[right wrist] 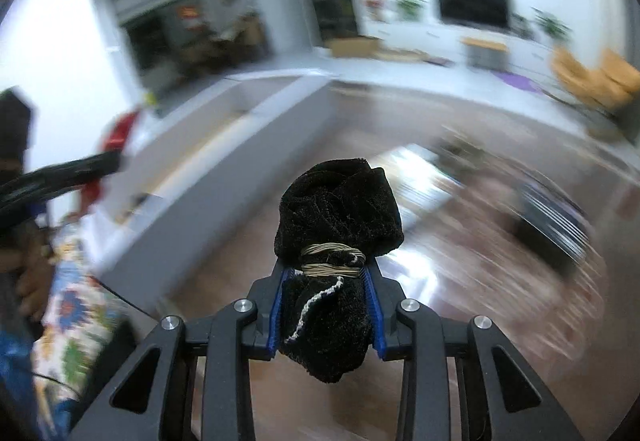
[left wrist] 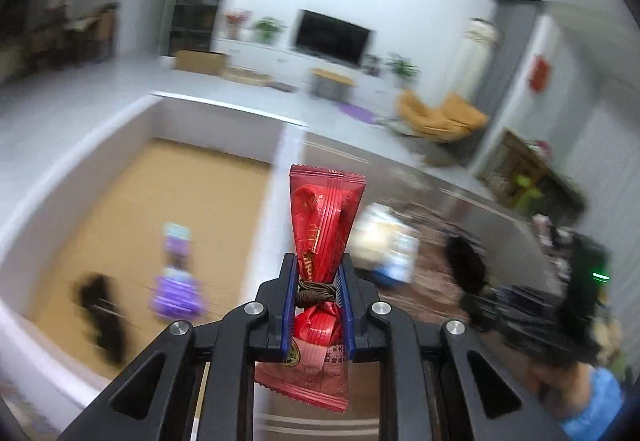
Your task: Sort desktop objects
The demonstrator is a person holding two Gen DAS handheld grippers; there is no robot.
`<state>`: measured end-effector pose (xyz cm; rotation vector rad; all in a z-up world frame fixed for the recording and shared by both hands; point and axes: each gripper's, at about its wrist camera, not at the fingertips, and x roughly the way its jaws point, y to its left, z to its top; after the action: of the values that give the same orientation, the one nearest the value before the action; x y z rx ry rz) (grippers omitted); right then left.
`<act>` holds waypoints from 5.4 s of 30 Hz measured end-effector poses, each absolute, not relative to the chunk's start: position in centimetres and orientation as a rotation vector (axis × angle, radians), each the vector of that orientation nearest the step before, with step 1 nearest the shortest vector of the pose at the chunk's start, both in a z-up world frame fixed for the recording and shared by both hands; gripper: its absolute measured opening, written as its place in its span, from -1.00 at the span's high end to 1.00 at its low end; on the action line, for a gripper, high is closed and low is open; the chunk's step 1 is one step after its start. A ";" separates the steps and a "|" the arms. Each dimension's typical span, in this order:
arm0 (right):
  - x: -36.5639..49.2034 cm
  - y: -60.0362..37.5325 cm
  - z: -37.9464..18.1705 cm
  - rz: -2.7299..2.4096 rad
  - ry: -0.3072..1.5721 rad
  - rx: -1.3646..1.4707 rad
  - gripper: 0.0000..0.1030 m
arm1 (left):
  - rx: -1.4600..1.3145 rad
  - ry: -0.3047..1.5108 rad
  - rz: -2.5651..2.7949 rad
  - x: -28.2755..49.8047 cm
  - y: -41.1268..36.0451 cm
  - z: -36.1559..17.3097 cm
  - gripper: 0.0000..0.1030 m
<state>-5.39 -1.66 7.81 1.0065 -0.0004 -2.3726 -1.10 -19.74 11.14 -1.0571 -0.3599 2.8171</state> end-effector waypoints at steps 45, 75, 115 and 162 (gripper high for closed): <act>-4.4 16.1 -4.0 -2.765 0.077 1.412 -1.00 | -1.338 0.178 2.638 -8.1 5.1 -6.1 -1.00; -4.8 16.0 -4.4 -2.757 0.057 1.417 -1.00 | -1.350 0.136 2.627 -8.8 4.9 -6.5 -1.00; -4.9 16.0 -4.5 -2.758 0.057 1.416 -1.00 | -1.350 0.136 2.627 -8.8 4.9 -6.5 -1.00; -9.1 14.8 -2.3 -2.507 0.159 1.377 -0.16 | -1.350 0.136 2.627 -8.8 5.0 -6.4 -1.00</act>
<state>-9.08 14.84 -2.33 1.3773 0.1588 -2.5074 -8.83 4.95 -6.45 -1.3502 0.1360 2.6274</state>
